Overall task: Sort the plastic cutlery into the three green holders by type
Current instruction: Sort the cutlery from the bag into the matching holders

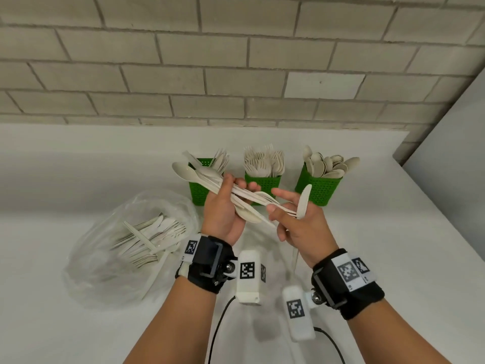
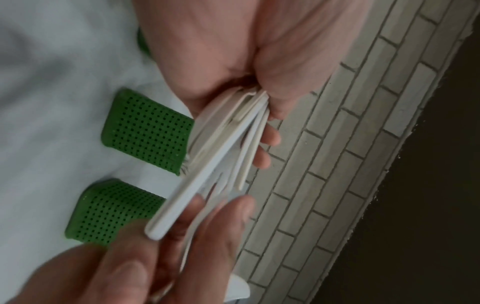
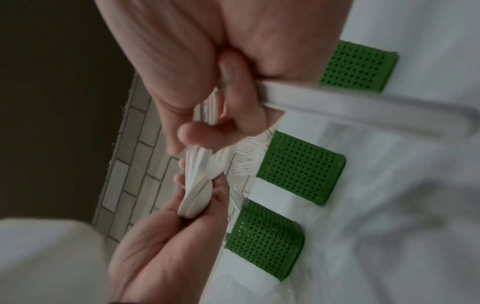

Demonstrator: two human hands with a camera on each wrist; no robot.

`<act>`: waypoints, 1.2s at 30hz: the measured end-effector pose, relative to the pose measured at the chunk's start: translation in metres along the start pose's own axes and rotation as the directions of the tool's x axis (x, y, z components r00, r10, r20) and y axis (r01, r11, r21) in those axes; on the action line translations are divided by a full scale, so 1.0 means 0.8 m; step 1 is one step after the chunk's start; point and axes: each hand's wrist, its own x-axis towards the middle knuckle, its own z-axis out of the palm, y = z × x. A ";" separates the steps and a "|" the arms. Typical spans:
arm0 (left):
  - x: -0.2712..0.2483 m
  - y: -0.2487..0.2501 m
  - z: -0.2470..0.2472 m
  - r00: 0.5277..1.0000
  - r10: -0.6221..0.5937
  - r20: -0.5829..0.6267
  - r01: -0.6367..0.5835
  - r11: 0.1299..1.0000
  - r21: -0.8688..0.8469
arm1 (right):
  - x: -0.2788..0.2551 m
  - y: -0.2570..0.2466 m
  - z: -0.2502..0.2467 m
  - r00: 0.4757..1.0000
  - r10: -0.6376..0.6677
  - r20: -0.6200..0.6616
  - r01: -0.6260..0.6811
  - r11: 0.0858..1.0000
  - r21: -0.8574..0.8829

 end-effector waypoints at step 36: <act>0.032 -0.018 -0.048 0.930 -0.293 0.224 0.002 0.612 0.791 | 0.056 -0.058 -0.058 0.990 -0.133 -0.037 0.106 0.903 -0.416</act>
